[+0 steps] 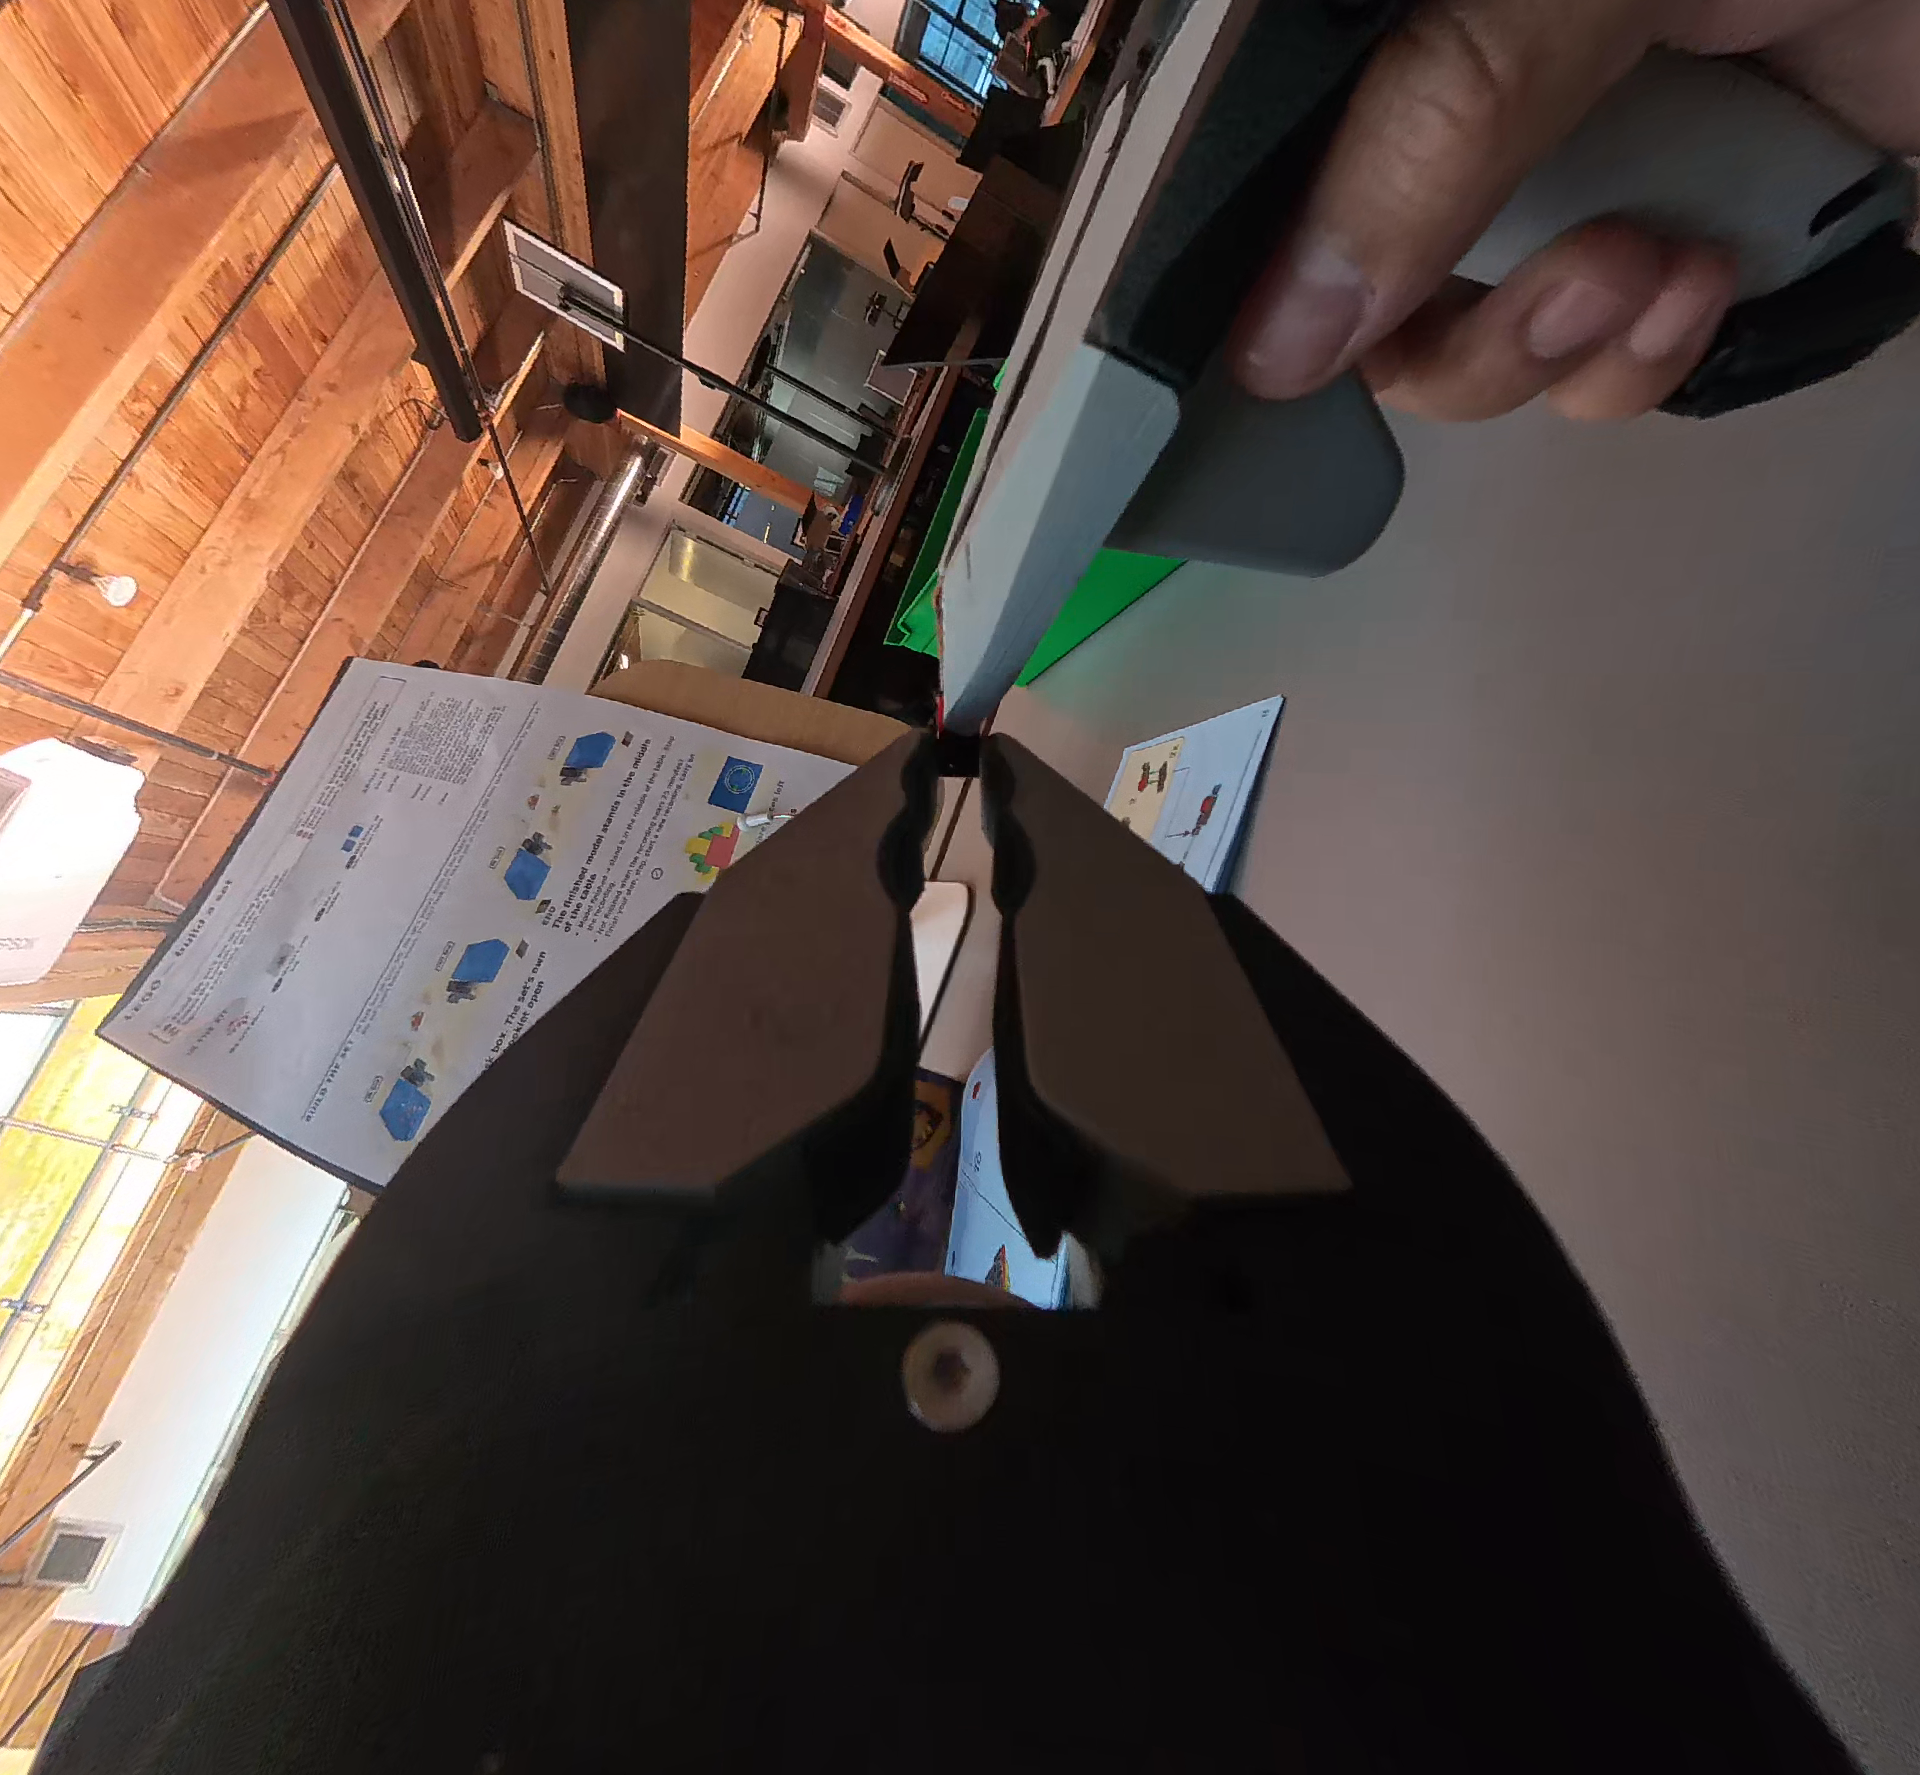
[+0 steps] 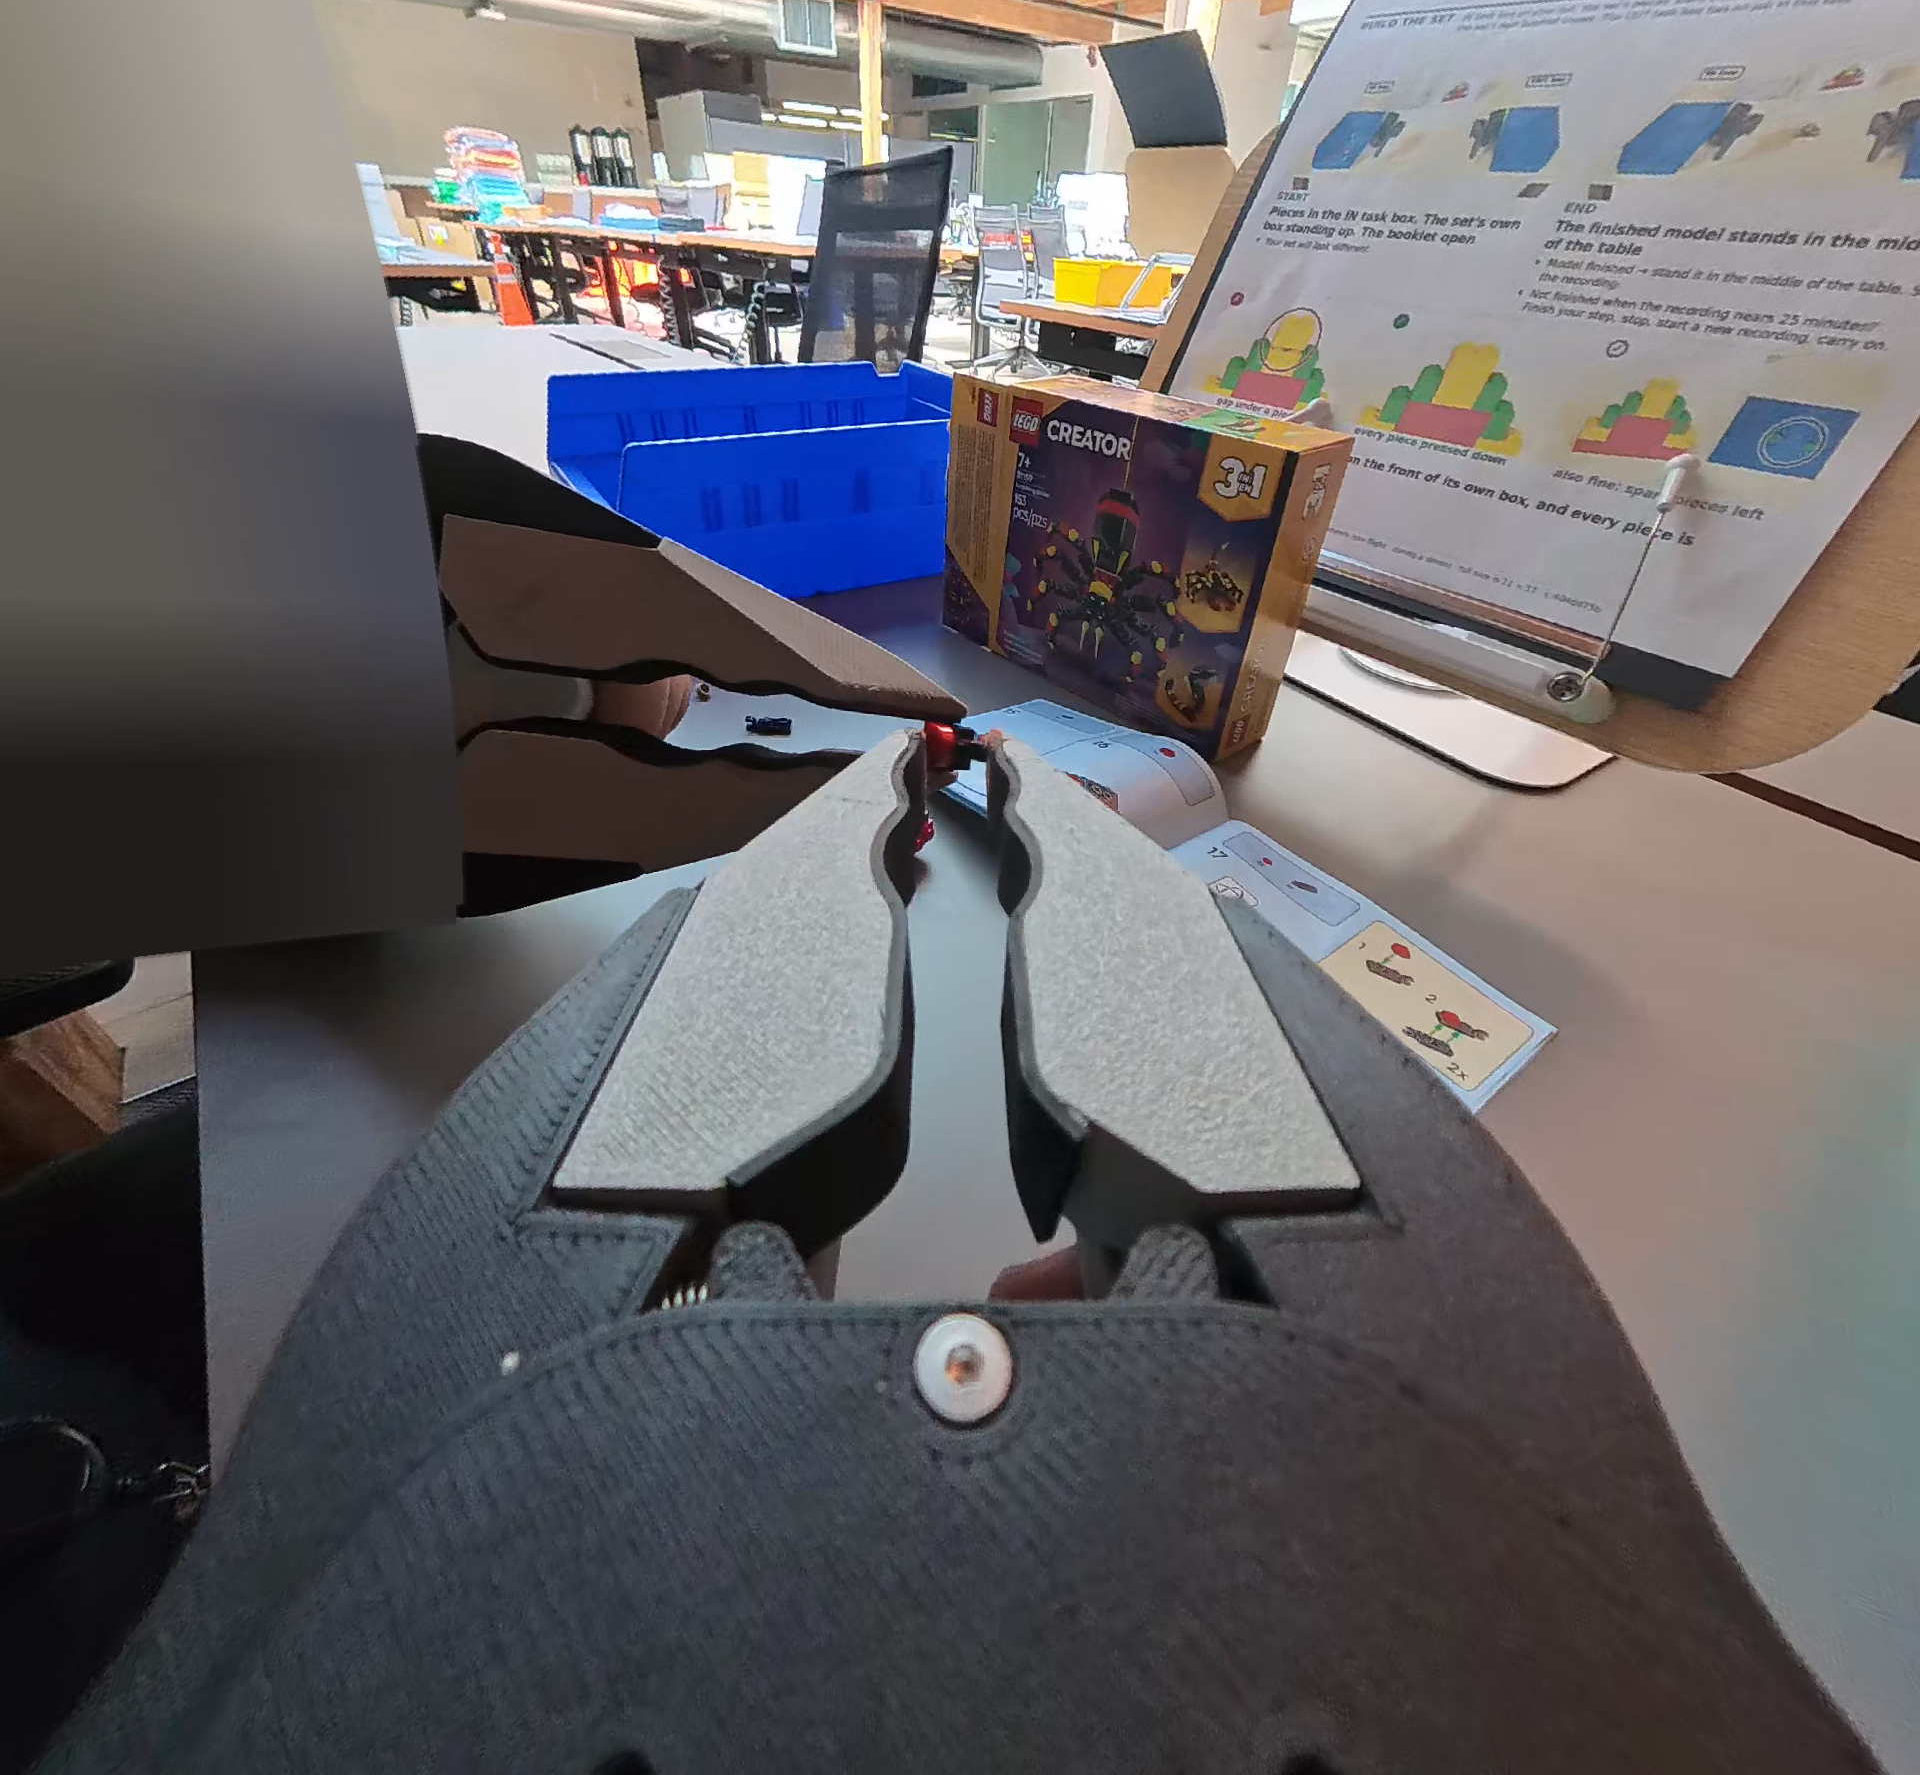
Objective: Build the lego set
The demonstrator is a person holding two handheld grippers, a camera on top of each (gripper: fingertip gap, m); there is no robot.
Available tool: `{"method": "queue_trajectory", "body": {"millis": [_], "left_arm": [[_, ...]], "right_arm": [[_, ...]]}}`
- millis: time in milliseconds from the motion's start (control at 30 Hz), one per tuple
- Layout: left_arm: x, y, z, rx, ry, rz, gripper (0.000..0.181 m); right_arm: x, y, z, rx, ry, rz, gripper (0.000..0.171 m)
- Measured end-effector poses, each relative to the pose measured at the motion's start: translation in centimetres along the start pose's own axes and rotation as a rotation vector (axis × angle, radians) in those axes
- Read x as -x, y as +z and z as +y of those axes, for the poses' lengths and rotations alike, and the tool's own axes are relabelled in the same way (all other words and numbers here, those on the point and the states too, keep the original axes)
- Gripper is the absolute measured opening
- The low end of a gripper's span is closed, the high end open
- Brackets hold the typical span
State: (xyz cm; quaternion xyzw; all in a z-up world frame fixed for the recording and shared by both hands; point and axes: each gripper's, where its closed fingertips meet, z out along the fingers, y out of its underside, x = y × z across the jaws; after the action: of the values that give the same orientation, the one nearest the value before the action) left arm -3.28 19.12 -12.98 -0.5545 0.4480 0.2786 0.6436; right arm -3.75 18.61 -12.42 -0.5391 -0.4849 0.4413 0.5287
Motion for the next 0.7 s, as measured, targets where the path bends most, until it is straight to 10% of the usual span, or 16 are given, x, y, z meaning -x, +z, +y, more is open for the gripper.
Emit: {"method": "queue_trajectory", "body": {"millis": [33, 700], "left_arm": [[0.0, 0.0, 0.0, 0.006, 0.000, -0.001, 0.005], [1.0, -0.5, -0.7, -0.046, -0.034, -0.054, 0.004]], "right_arm": [[0.0, 0.0, 0.0, -0.001, -0.001, 0.000, 0.007], [1.0, -0.1, -1.5, -0.071, -0.159, 0.025, 0.003]]}}
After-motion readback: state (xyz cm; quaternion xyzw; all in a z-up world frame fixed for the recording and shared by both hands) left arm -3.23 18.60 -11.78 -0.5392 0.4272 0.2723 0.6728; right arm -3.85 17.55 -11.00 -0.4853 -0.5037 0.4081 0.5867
